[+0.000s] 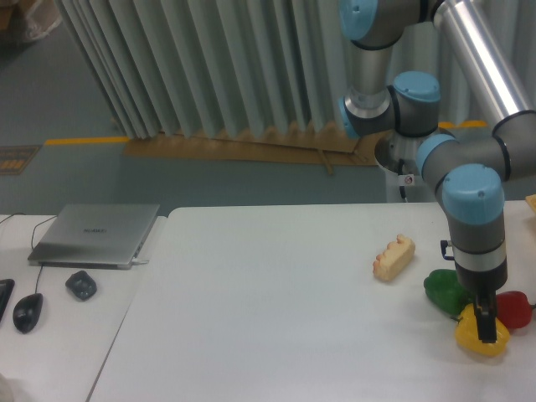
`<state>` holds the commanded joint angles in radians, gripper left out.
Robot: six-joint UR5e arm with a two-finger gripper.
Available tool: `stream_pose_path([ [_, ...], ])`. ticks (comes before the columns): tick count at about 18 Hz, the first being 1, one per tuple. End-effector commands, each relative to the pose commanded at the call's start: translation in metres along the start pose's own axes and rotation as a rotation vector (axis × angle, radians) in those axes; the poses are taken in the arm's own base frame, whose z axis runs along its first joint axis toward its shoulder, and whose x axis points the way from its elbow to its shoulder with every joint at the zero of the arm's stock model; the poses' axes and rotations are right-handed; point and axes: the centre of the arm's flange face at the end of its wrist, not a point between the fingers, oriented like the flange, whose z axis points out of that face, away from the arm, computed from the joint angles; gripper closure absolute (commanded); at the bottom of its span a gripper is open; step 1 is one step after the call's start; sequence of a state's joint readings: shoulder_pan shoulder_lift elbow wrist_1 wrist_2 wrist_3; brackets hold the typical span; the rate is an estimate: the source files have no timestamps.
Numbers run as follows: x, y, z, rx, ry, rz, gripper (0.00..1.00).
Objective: Place the yellow pepper in a basket
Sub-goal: 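Lower the gripper onto the yellow pepper and close on it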
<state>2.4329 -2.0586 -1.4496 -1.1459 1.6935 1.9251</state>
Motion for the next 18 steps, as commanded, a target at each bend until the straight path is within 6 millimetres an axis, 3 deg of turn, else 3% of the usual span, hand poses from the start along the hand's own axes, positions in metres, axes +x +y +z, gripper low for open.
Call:
stream_pose_path([
  [11, -0.003, -0.002, 0.023, 0.012, 0.033, 0.004, 0.0],
  [18, -0.003, -0.004, 0.026, 0.014, 0.038, 0.005, 0.0],
])
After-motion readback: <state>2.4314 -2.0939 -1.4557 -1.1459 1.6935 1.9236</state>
